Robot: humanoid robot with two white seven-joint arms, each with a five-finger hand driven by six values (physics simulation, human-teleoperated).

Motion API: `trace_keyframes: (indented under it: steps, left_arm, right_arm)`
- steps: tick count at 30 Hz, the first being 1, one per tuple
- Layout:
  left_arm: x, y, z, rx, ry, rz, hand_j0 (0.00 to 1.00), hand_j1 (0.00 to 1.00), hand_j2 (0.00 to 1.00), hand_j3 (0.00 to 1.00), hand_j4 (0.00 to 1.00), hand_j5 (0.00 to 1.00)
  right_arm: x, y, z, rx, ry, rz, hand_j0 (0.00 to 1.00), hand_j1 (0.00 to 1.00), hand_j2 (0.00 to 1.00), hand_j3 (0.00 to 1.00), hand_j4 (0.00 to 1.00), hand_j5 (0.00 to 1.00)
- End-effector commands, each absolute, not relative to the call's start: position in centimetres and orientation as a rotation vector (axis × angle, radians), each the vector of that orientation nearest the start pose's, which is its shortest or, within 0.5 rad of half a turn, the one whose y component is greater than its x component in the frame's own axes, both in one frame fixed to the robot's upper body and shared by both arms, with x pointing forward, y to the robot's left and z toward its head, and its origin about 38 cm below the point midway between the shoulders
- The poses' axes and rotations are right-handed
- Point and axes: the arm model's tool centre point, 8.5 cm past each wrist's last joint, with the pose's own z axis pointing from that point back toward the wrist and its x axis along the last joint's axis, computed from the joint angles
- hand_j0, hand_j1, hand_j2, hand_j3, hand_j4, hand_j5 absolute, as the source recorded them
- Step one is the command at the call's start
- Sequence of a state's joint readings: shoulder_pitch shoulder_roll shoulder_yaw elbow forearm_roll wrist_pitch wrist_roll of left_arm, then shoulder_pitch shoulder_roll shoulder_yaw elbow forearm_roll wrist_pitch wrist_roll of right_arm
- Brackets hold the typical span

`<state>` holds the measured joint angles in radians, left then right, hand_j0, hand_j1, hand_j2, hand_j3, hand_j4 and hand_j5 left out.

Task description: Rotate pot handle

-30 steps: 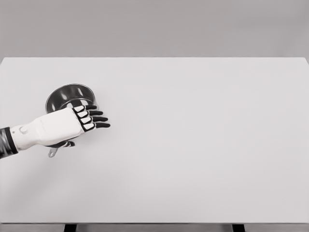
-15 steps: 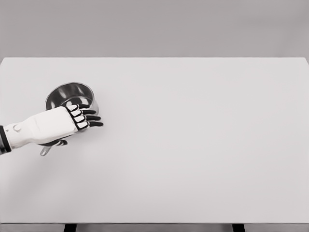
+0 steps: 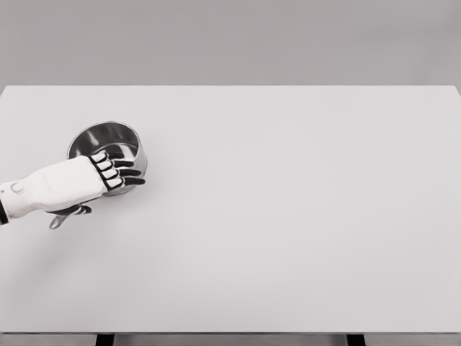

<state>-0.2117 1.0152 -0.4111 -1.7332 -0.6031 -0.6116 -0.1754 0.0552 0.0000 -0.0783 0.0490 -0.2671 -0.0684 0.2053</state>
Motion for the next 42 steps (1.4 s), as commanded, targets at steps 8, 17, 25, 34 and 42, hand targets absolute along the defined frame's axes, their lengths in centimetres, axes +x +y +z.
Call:
trace_keyframes:
  steps: [8, 17, 25, 34, 42]
  left_arm:
    - [34.5, 33.5, 19.6, -0.744, 2.039, 2.872, 1.0, 1.0, 1.0, 1.0, 1.0, 1.0]
    - [34.7, 34.2, 19.4, -0.767, 2.025, 2.898, 1.0, 1.0, 1.0, 1.0, 1.0, 1.0]
    - [35.1, 35.2, 19.5, -0.806, 2.021, 2.916, 1.0, 1.0, 1.0, 1.0, 1.0, 1.0]
    - [35.5, 36.2, 19.9, -0.862, 2.017, 2.926, 1.0, 1.0, 1.0, 1.0, 1.0, 1.0]
    - [36.0, 37.3, 19.8, -0.902, 2.003, 2.953, 1.0, 1.0, 1.0, 1.0, 1.0, 1.0]
  right_arm:
    - [-4.1, -25.6, -25.9, 0.091, -0.015, -0.346, 1.0, 1.0, 1.0, 1.0, 1.0, 1.0]
    - [-4.1, -25.6, -25.9, 0.091, -0.015, -0.346, 1.0, 1.0, 1.0, 1.0, 1.0, 1.0]
    - [-4.1, -25.6, -25.9, 0.091, -0.015, -0.346, 1.0, 1.0, 1.0, 1.0, 1.0, 1.0]
    - [-4.1, -25.6, -25.9, 0.091, -0.014, -0.346, 1.0, 1.0, 1.0, 1.0, 1.0, 1.0]
    - [-4.1, -25.6, -25.9, 0.091, -0.015, -0.346, 1.0, 1.0, 1.0, 1.0, 1.0, 1.0]
